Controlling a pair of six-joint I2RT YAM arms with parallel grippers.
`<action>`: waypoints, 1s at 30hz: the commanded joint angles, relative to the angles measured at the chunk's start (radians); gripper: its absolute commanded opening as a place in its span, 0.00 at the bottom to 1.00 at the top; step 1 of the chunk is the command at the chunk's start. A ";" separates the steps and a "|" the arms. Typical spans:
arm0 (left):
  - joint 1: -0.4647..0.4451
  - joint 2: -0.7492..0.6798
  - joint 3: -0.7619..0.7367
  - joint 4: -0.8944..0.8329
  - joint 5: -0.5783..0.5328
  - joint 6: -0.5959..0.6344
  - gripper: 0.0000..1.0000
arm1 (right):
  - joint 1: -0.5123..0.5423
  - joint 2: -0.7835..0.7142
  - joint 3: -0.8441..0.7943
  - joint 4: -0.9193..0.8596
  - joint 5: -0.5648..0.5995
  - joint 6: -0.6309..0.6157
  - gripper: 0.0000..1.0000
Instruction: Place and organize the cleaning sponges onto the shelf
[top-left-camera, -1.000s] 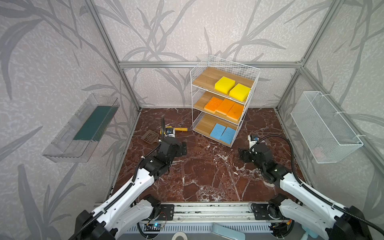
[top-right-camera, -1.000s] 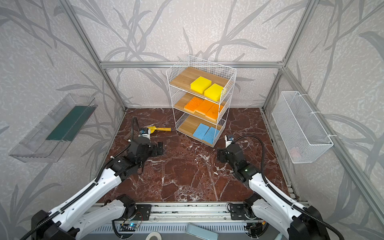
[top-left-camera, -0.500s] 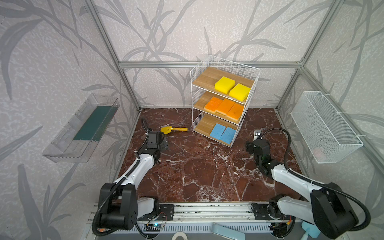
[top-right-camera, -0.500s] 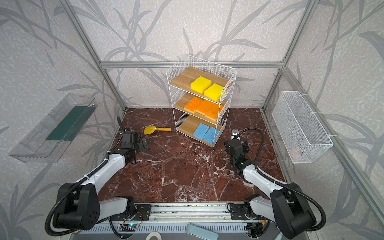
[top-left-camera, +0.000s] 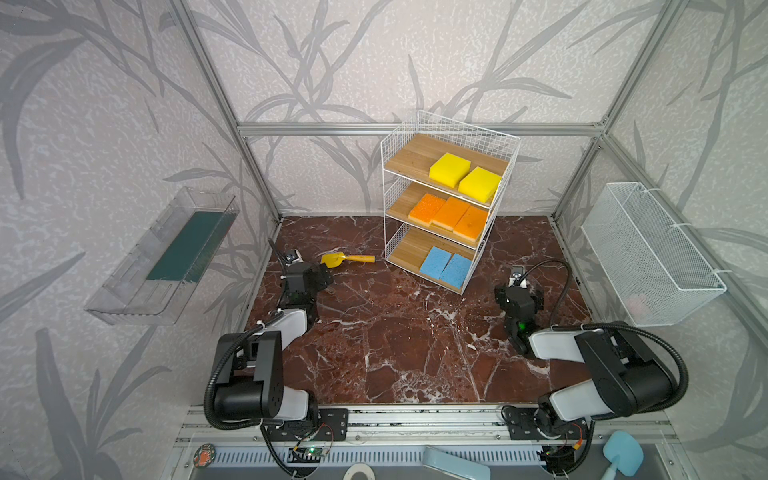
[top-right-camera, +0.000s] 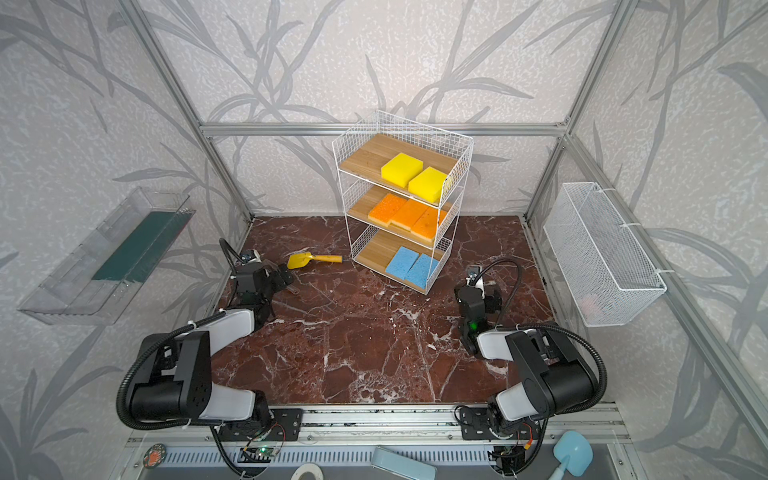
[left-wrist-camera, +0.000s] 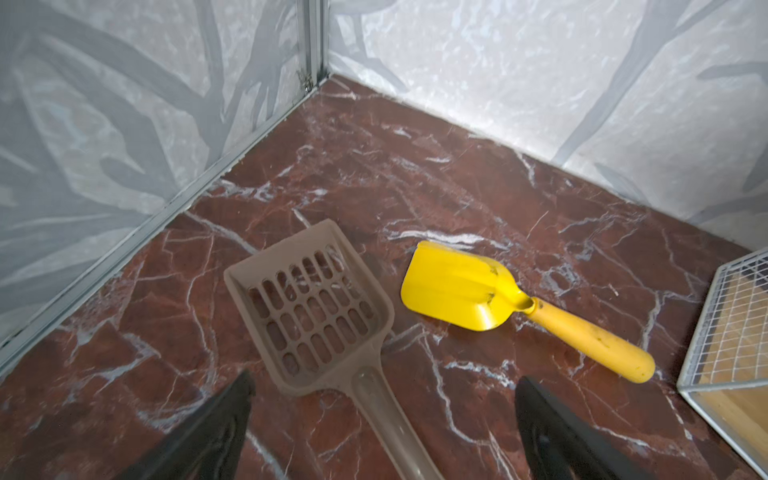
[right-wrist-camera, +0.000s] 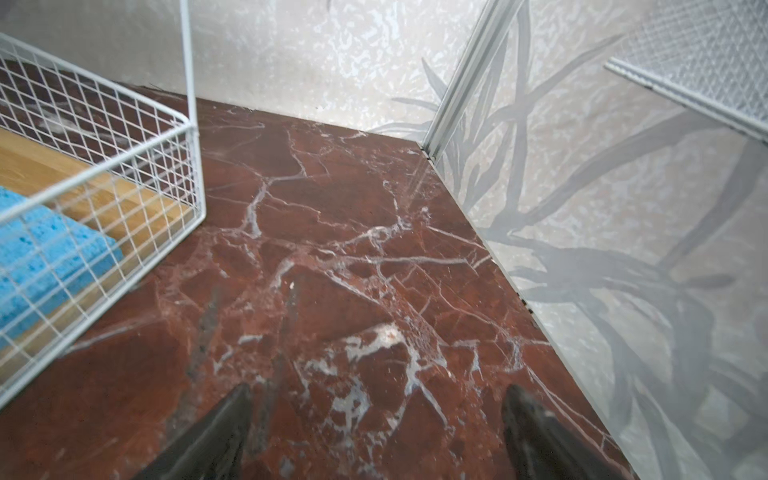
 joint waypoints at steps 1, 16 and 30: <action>0.006 0.049 -0.070 0.331 0.019 0.047 0.99 | -0.007 -0.023 -0.029 0.172 -0.022 -0.014 0.92; 0.010 -0.150 -0.072 0.030 -0.093 0.091 0.99 | -0.020 0.029 -0.126 0.389 -0.259 -0.094 0.99; -0.001 -0.127 -0.215 0.196 -0.033 0.111 1.00 | -0.027 0.048 -0.157 0.467 -0.294 -0.096 0.99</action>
